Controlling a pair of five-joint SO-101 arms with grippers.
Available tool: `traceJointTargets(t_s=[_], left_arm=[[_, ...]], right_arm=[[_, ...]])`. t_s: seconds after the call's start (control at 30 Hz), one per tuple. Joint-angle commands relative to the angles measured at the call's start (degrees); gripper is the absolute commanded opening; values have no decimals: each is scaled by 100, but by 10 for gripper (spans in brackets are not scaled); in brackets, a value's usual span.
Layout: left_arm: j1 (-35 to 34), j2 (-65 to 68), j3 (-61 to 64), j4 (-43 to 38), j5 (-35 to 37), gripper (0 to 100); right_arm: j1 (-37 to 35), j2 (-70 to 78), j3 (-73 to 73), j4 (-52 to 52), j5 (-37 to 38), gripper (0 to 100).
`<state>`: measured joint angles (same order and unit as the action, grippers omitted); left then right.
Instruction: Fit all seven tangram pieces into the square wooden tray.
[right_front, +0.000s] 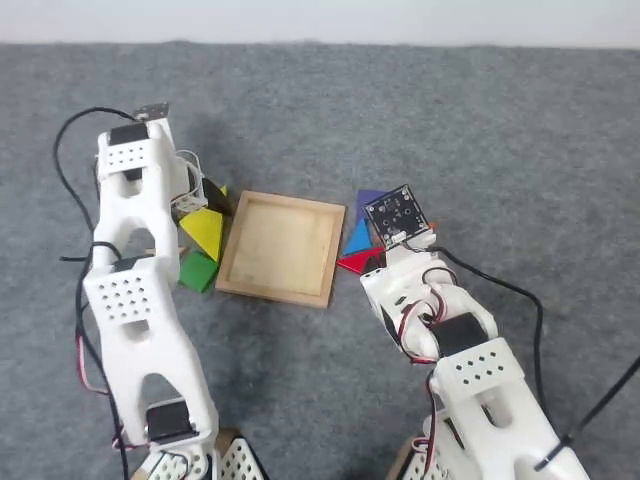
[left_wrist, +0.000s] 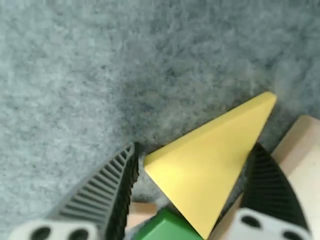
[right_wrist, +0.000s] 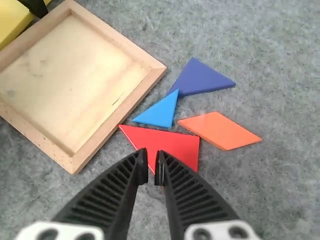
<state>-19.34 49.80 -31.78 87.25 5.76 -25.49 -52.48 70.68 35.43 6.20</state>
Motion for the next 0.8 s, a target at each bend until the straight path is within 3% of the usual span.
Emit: traceJointTargets(t_s=[0.0, 0.27, 0.77], left_arm=[[-132, 88, -567, 149, -360, 336], [-88, 220, -681, 387, -642, 329], [53, 202, -426, 510, -791, 220]], right_arm=[[-40, -207, -35, -145, 79, 45], [-40, -207, -35, -145, 79, 45], [-22, -207, -35, -145, 79, 45]])
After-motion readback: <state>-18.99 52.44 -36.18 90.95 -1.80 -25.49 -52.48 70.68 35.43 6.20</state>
